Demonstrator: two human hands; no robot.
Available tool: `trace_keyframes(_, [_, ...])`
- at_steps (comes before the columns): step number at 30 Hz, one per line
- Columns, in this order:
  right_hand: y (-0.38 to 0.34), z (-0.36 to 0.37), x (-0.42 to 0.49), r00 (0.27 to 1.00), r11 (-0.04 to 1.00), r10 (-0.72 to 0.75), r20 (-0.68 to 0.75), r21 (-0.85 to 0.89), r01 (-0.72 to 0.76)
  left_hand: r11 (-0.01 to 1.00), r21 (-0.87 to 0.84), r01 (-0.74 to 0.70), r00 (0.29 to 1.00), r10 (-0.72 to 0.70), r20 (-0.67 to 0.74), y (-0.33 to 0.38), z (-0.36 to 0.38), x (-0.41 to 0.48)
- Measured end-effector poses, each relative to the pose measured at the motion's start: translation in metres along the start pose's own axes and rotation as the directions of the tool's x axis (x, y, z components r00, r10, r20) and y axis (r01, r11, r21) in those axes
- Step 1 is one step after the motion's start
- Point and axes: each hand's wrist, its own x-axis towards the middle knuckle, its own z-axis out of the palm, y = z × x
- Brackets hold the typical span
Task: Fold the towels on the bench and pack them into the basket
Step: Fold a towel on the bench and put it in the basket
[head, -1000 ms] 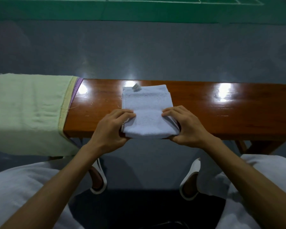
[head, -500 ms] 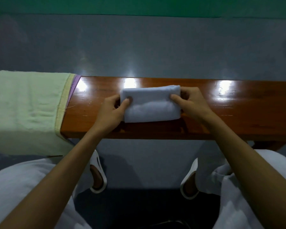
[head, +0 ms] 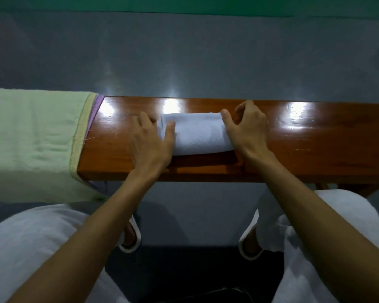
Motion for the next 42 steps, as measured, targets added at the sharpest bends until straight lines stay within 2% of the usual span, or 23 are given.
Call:
trace_keyframes(2, [-0.004,-0.003,-0.011,0.984,0.986,-0.168,-0.062,-0.013,0.168,0.971,0.096,-0.219,0.975,0.222,-0.027,0.008,-0.001,-0.01])
trace_keyframes(3, [-0.008,-0.004,-0.016,0.963,0.964,-0.266,-0.043,-0.028,0.265,0.941,0.113,-0.319,0.947,0.32,0.016,0.012,0.0,-0.015])
trace_keyframes(5, [-0.015,-0.001,-0.028,0.892,0.893,-0.441,0.1,-0.053,0.447,0.879,0.132,-0.458,0.885,0.439,0.153,0.017,0.006,-0.022])
trace_keyframes(7, [-0.018,0.006,-0.04,0.81,0.831,-0.501,0.305,-0.091,0.548,0.848,0.164,-0.503,0.852,0.456,0.258,0.017,0.014,-0.027])
trace_keyframes(9, [-0.016,0.015,-0.048,0.765,0.802,-0.454,0.457,-0.164,0.574,0.833,0.225,-0.506,0.848,0.434,0.303,0.013,0.021,-0.031])
trace_keyframes(10, [-0.013,0.018,-0.051,0.76,0.79,-0.429,0.489,-0.206,0.578,0.824,0.26,-0.504,0.851,0.423,0.311,0.011,0.022,-0.033])
trace_keyframes(12, [-0.007,0.021,-0.053,0.771,0.788,-0.393,0.5,-0.249,0.563,0.827,0.282,-0.485,0.861,0.397,0.316,0.009,0.025,-0.034])
trace_keyframes(17, [-0.004,0.016,-0.055,0.831,0.865,-0.318,0.457,-0.22,0.451,0.861,0.283,-0.423,0.892,0.34,0.296,0.003,0.022,-0.03])
trace_keyframes(21, [0.004,0.012,-0.057,0.862,0.877,-0.272,0.428,-0.259,0.405,0.897,0.322,-0.303,0.943,0.233,0.24,-0.01,0.015,-0.029])
trace_keyframes(29, [0.021,0.001,-0.056,0.887,0.9,-0.21,0.412,-0.273,0.34,0.914,0.305,-0.27,0.946,0.192,0.262,-0.017,0.013,-0.027])
trace_keyframes(34, [0.018,-0.004,-0.055,0.891,0.936,-0.156,0.426,-0.226,0.272,0.936,0.268,-0.228,0.949,0.152,0.276,-0.012,0.01,-0.027])
trace_keyframes(37, [0.015,-0.01,-0.048,0.879,0.959,-0.112,0.463,-0.181,0.218,0.958,0.187,-0.218,0.945,0.159,0.286,-0.01,0.001,-0.025])
trace_keyframes(42, [0.017,-0.023,-0.029,0.936,0.991,-0.131,0.326,0.025,0.13,0.995,0.043,-0.089,0.972,0.078,0.221,-0.011,-0.013,-0.018])
